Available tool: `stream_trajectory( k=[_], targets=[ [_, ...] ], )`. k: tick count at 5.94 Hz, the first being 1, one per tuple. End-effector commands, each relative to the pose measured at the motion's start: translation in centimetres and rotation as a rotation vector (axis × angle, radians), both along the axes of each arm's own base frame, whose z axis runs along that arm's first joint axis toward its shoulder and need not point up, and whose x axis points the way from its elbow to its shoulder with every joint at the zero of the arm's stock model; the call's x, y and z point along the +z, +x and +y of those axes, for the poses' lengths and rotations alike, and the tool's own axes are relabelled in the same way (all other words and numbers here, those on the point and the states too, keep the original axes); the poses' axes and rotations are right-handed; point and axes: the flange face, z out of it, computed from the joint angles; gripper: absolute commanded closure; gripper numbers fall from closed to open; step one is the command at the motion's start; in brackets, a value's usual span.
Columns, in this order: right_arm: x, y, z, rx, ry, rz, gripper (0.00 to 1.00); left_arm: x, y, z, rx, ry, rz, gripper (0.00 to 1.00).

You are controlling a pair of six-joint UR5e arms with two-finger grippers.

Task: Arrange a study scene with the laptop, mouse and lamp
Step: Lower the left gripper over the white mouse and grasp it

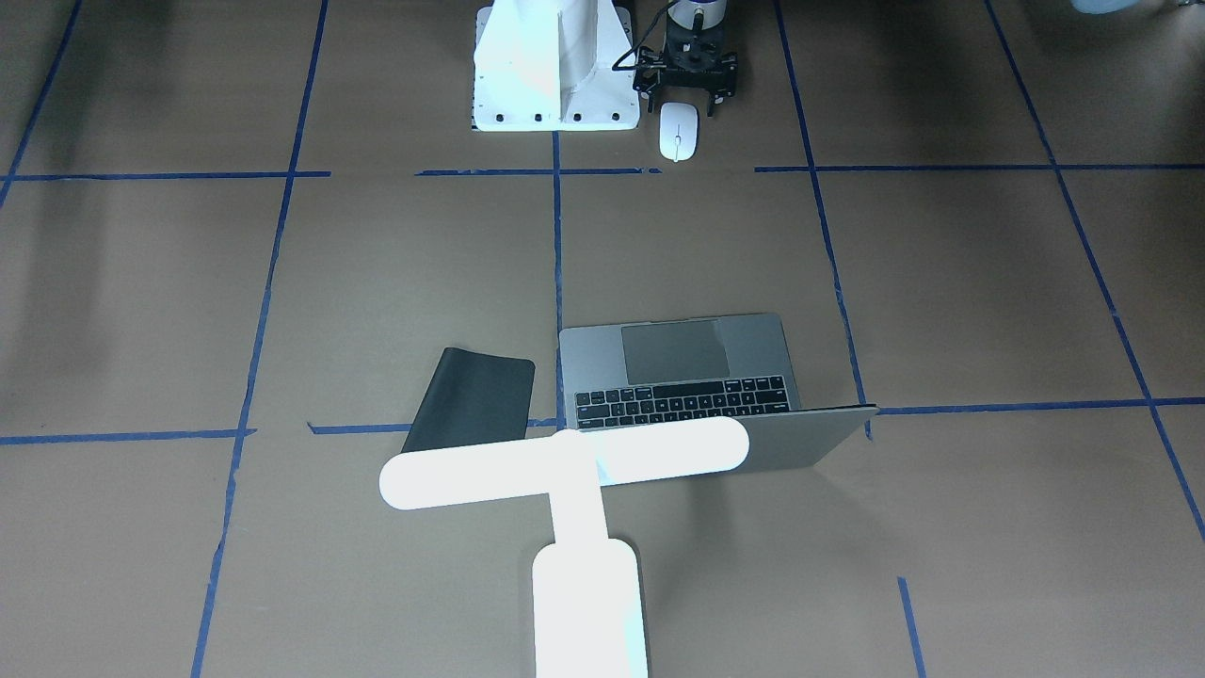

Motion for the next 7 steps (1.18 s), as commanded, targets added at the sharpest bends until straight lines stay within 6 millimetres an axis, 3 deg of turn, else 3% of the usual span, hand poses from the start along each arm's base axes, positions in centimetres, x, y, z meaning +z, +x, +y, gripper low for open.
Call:
stream_trajectory(
  k=[1, 4, 5, 6, 7],
  targets=[
    [0.0, 0.0, 0.0, -0.001, 0.001, 0.001, 0.00, 0.5, 0.3, -0.1, 0.000, 0.003, -0.012, 0.00],
    [0.1, 0.0, 0.0, -0.001, -0.001, 0.001, 0.00, 1.9, 1.9, 0.0, 0.007, 0.008, 0.011, 0.00],
    [0.1, 0.0, 0.0, 0.000, -0.002, 0.001, 0.00, 1.7, 1.7, -0.2, 0.002, 0.006, 0.017, 0.17],
    [0.1, 0.0, 0.0, 0.000, -0.002, 0.001, 0.00, 1.3, 1.4, -0.6, -0.006, 0.006, 0.023, 0.63],
    [0.1, 0.0, 0.1, 0.005, -0.007, 0.001, 0.00, 1.3, 1.2, -1.3, -0.017, 0.007, 0.023, 0.89]
  ],
)
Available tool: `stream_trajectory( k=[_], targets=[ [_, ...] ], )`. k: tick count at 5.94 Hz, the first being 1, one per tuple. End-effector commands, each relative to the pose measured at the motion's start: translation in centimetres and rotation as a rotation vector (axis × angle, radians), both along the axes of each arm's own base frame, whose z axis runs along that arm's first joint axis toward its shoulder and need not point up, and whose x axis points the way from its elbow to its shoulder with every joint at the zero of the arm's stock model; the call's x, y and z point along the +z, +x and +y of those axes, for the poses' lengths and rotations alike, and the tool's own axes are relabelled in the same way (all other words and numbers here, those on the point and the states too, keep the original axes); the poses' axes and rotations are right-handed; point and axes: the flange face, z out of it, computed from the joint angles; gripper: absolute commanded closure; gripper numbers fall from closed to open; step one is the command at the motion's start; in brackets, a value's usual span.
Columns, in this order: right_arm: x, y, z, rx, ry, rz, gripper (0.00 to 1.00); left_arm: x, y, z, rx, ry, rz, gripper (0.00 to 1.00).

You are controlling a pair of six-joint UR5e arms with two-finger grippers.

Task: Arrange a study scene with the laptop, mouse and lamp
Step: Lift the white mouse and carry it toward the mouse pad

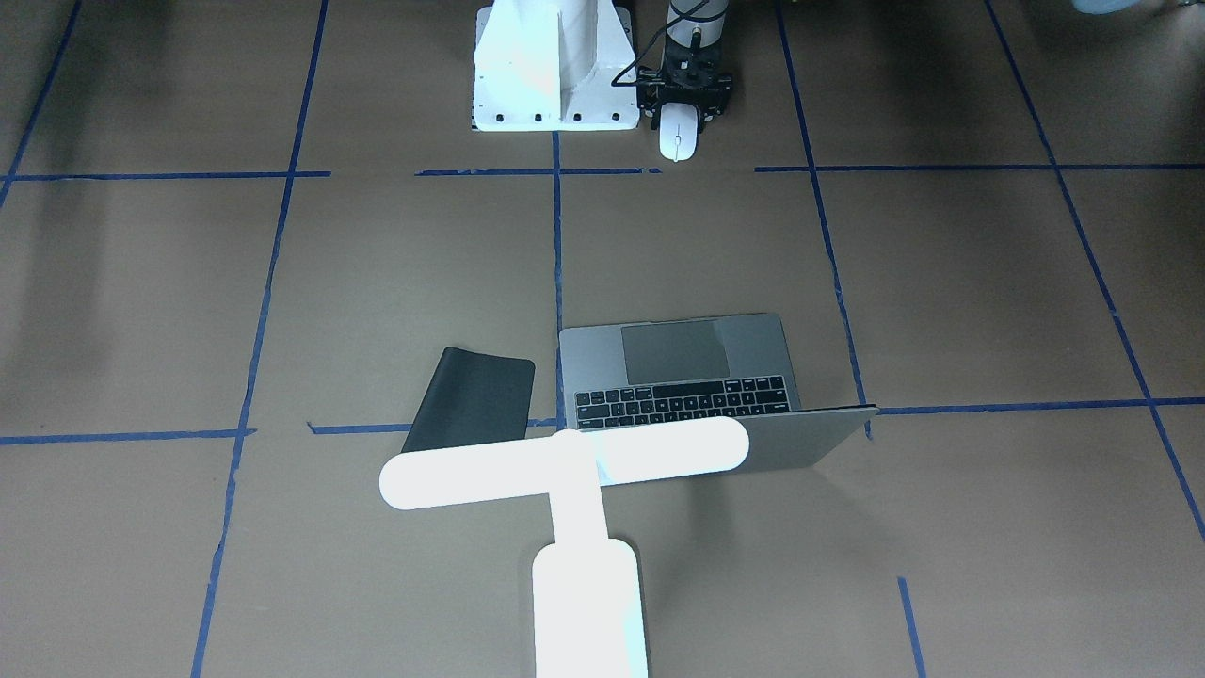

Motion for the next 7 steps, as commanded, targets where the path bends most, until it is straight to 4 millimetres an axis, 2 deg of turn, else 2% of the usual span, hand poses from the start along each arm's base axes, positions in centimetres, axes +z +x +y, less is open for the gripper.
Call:
stream_trajectory(
  k=[1, 2, 3, 4, 5, 7],
  targets=[
    [0.0, 0.0, 0.0, 0.005, -0.005, 0.000, 0.00, -0.9, -0.9, -1.2, -0.018, 0.000, 0.020, 0.92],
    [-0.2, 0.0, -0.1, 0.011, -0.007, -0.002, 0.00, -3.3, -3.0, -2.5, -0.040, -0.002, 0.066, 0.93],
    [-0.1, 0.0, -0.1, 0.012, -0.009, 0.000, 0.00, -4.3, -4.4, -3.5, -0.061, 0.000, 0.063, 0.93],
    [0.1, 0.0, -0.1, 0.014, -0.016, -0.002, 0.00, -5.9, -4.6, -5.2, -0.081, 0.017, 0.087, 0.93],
    [0.2, 0.0, -0.1, 0.014, -0.017, 0.000, 0.00, -8.4, -4.6, -7.2, -0.066, 0.082, 0.112, 0.93],
    [0.4, 0.0, -0.1, 0.014, -0.021, 0.000, 0.00, -14.0, -4.7, -11.5, -0.114, 0.078, 0.154, 0.95]
  ],
)
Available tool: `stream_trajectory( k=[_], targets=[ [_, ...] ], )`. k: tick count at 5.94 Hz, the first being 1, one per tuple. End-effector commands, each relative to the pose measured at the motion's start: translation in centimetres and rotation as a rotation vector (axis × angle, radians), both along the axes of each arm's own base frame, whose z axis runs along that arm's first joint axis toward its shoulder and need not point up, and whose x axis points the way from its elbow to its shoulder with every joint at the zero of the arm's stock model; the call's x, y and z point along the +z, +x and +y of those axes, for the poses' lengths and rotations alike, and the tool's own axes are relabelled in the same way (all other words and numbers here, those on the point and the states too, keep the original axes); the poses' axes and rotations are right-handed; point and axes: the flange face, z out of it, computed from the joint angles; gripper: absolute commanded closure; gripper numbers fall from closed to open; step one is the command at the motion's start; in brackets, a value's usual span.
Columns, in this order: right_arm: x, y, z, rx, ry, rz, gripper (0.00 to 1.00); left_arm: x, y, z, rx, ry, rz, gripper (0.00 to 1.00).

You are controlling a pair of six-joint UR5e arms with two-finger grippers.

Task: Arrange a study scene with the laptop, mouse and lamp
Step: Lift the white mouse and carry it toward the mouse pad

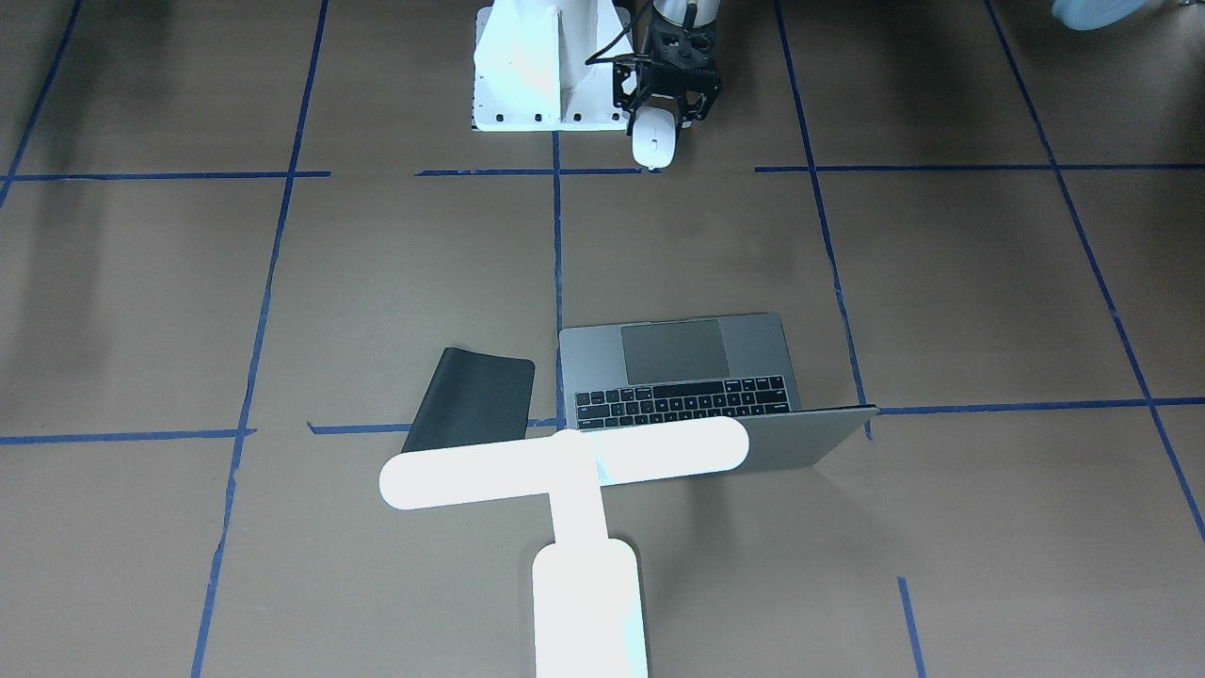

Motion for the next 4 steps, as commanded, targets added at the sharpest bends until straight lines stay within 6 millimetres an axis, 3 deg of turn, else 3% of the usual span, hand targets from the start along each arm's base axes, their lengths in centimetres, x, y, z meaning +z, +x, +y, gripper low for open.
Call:
stream_trajectory(
  k=[1, 4],
  targets=[
    [0.3, 0.0, 0.0, 0.001, -0.007, 0.001, 0.00, -5.2, 1.3, -4.5, 0.016, -0.031, 0.044, 0.95],
    [0.5, 0.0, -0.1, 0.002, -0.011, 0.001, 0.00, -12.7, 8.5, -14.0, 0.006, -0.001, 0.045, 0.95]
  ],
)
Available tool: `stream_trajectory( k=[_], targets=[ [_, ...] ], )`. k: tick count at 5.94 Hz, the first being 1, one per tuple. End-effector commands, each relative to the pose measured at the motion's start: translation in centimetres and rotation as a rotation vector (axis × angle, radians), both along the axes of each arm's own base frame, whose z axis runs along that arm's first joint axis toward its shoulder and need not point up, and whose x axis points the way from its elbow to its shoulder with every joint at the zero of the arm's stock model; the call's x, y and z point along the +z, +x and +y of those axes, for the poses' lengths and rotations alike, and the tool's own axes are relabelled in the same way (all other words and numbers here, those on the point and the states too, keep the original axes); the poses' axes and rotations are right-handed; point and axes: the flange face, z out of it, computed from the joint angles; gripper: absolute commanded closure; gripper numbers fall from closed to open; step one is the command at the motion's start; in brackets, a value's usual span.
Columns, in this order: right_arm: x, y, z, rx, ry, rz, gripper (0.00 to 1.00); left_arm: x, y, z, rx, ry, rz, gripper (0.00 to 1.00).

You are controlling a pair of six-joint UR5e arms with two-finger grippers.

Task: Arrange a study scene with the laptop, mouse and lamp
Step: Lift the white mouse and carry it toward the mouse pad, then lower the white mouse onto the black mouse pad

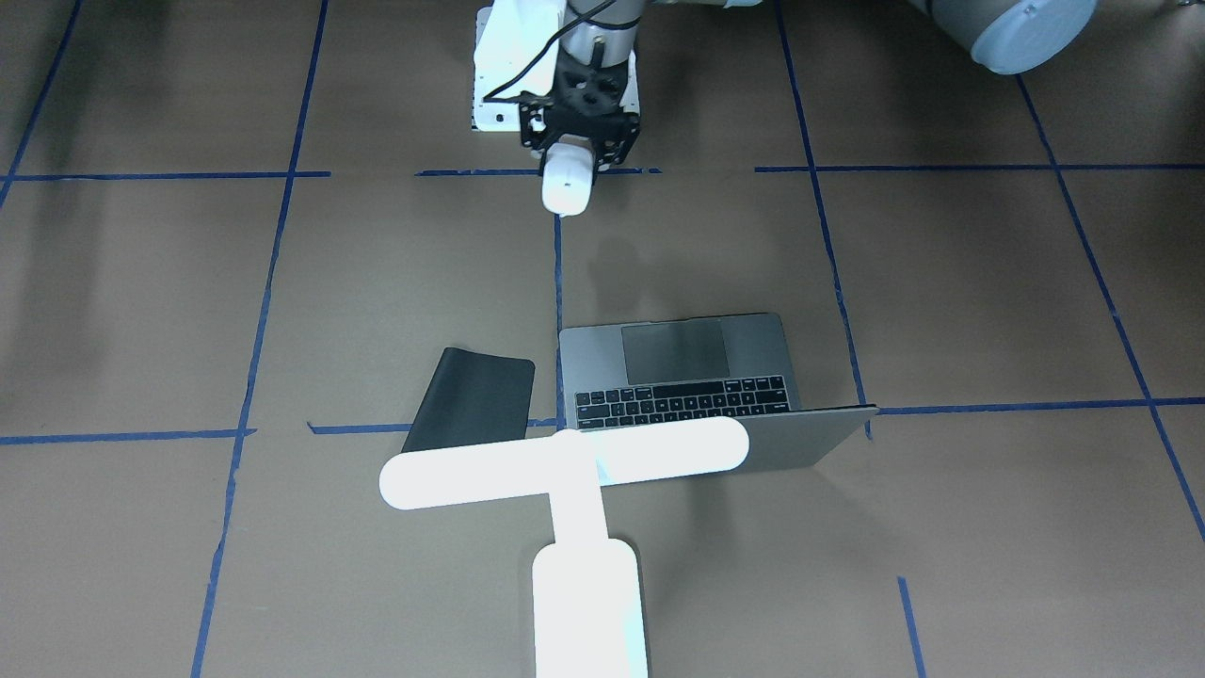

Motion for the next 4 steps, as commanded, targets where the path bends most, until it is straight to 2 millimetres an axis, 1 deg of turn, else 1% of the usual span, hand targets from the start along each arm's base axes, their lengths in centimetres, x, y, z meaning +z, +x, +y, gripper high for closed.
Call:
stream_trajectory(
  k=[1, 2, 4],
  targets=[
    [-0.1, 0.0, 0.0, 0.016, -0.014, -0.003, 0.00, -4.8, 5.8, -6.9, -0.040, 0.004, 0.005, 0.95],
    [-0.2, -0.1, -0.1, 0.020, -0.016, -0.014, 0.00, -6.7, 9.5, -10.8, -0.066, -0.001, -0.001, 0.95],
    [-0.2, -0.2, -0.1, 0.019, -0.018, -0.022, 0.00, -6.4, 13.9, -16.4, -0.078, -0.027, -0.009, 0.95]
  ],
)
